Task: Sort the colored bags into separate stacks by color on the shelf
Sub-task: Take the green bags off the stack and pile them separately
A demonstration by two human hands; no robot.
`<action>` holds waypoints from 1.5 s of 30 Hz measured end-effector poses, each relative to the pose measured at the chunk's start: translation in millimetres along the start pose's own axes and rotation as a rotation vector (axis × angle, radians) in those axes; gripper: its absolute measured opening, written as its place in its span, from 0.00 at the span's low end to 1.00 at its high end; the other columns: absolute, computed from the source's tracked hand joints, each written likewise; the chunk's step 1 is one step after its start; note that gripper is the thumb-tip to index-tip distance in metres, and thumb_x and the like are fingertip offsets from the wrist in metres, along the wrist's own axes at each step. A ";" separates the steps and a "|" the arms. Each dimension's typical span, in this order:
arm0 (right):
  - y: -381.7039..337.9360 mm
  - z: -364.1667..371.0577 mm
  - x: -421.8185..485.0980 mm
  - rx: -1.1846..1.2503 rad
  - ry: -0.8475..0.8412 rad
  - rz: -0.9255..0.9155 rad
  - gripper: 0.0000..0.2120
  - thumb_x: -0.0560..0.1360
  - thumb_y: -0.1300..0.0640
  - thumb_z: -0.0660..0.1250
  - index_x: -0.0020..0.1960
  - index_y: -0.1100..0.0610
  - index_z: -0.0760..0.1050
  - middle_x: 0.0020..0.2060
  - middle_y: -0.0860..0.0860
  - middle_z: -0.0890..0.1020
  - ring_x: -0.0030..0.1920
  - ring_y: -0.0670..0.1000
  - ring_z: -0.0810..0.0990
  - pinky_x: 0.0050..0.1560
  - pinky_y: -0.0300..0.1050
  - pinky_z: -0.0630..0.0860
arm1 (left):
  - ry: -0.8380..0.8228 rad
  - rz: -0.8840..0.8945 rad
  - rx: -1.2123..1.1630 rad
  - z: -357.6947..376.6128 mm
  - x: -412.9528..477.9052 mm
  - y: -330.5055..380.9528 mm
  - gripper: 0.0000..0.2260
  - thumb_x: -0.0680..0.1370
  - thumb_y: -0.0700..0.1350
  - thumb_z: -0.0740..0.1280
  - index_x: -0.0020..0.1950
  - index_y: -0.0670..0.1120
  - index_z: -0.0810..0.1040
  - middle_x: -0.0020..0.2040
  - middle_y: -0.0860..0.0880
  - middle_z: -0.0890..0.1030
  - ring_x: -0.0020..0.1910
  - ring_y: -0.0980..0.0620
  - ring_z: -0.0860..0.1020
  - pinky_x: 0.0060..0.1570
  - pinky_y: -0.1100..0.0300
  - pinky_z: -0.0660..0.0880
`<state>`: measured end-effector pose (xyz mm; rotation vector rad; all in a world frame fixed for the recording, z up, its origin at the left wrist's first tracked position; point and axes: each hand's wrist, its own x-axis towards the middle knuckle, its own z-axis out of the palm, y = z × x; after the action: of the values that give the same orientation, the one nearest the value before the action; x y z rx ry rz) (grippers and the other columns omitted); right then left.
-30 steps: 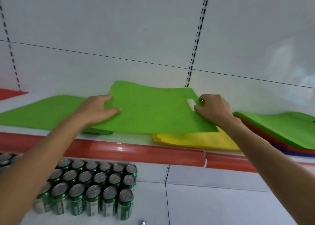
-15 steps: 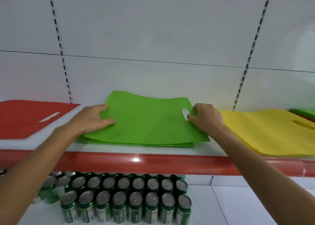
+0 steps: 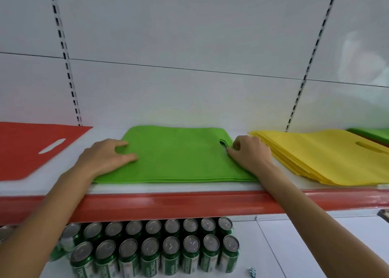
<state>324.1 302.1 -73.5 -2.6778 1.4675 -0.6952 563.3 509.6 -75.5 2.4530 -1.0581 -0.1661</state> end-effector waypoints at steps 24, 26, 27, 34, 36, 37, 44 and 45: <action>151.0 -116.0 -5.4 0.138 0.271 0.015 0.16 0.75 0.52 0.65 0.61 0.55 0.76 0.56 0.52 0.80 0.57 0.55 0.77 0.55 0.49 0.72 | 0.215 0.428 0.073 48.8 -61.3 200.8 0.25 0.73 0.55 0.67 0.69 0.50 0.71 0.69 0.51 0.72 0.68 0.48 0.69 0.67 0.53 0.65; 204.1 -126.8 -10.5 0.113 0.262 0.051 0.16 0.75 0.52 0.66 0.60 0.55 0.77 0.55 0.52 0.81 0.56 0.56 0.78 0.56 0.50 0.74 | 0.225 0.453 0.032 70.8 -67.9 241.1 0.26 0.72 0.57 0.67 0.68 0.49 0.72 0.67 0.50 0.73 0.67 0.48 0.70 0.66 0.53 0.66; 230.4 -131.0 -13.9 0.103 0.249 0.071 0.16 0.74 0.52 0.66 0.60 0.55 0.77 0.55 0.53 0.81 0.56 0.56 0.78 0.56 0.50 0.74 | 0.219 0.463 0.007 84.1 -72.7 261.1 0.25 0.72 0.57 0.67 0.67 0.49 0.72 0.66 0.50 0.74 0.67 0.48 0.70 0.66 0.52 0.66; 387.1 -161.3 -25.8 0.016 0.175 0.109 0.17 0.74 0.52 0.66 0.61 0.55 0.76 0.56 0.53 0.81 0.56 0.56 0.78 0.56 0.51 0.75 | 0.159 0.505 -0.009 168.6 -103.5 390.1 0.22 0.75 0.55 0.65 0.68 0.51 0.72 0.67 0.53 0.73 0.68 0.49 0.69 0.65 0.52 0.66; 414.7 -168.8 -20.4 0.017 0.169 0.104 0.17 0.75 0.53 0.66 0.62 0.56 0.75 0.56 0.53 0.80 0.56 0.56 0.78 0.56 0.52 0.75 | 0.160 0.514 0.008 179.1 -104.4 420.3 0.22 0.75 0.56 0.65 0.67 0.52 0.72 0.67 0.53 0.73 0.67 0.50 0.69 0.65 0.52 0.66; 426.8 -171.4 -17.2 0.018 0.163 0.102 0.17 0.75 0.53 0.66 0.62 0.56 0.75 0.56 0.53 0.80 0.56 0.56 0.78 0.56 0.52 0.75 | 0.159 0.520 0.020 183.6 -104.9 434.9 0.22 0.75 0.56 0.65 0.67 0.52 0.72 0.67 0.53 0.73 0.67 0.50 0.69 0.64 0.52 0.66; 510.4 -174.0 -1.7 0.018 0.133 0.126 0.18 0.75 0.52 0.66 0.63 0.56 0.74 0.56 0.53 0.80 0.56 0.54 0.78 0.55 0.51 0.76 | 0.171 0.609 0.046 213.8 -105.9 529.7 0.20 0.75 0.56 0.64 0.66 0.52 0.73 0.67 0.54 0.73 0.67 0.50 0.69 0.63 0.55 0.65; 524.0 -176.2 1.4 0.014 0.136 0.135 0.18 0.75 0.52 0.65 0.64 0.56 0.74 0.57 0.53 0.80 0.56 0.54 0.78 0.56 0.51 0.76 | 0.174 0.619 0.052 219.4 -105.6 544.5 0.20 0.75 0.56 0.64 0.66 0.51 0.73 0.67 0.53 0.73 0.67 0.50 0.69 0.63 0.55 0.65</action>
<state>-161.7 42.3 -27.6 -2.5364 1.6492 -0.8896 68.8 179.4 -28.4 2.0175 -1.6849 0.2695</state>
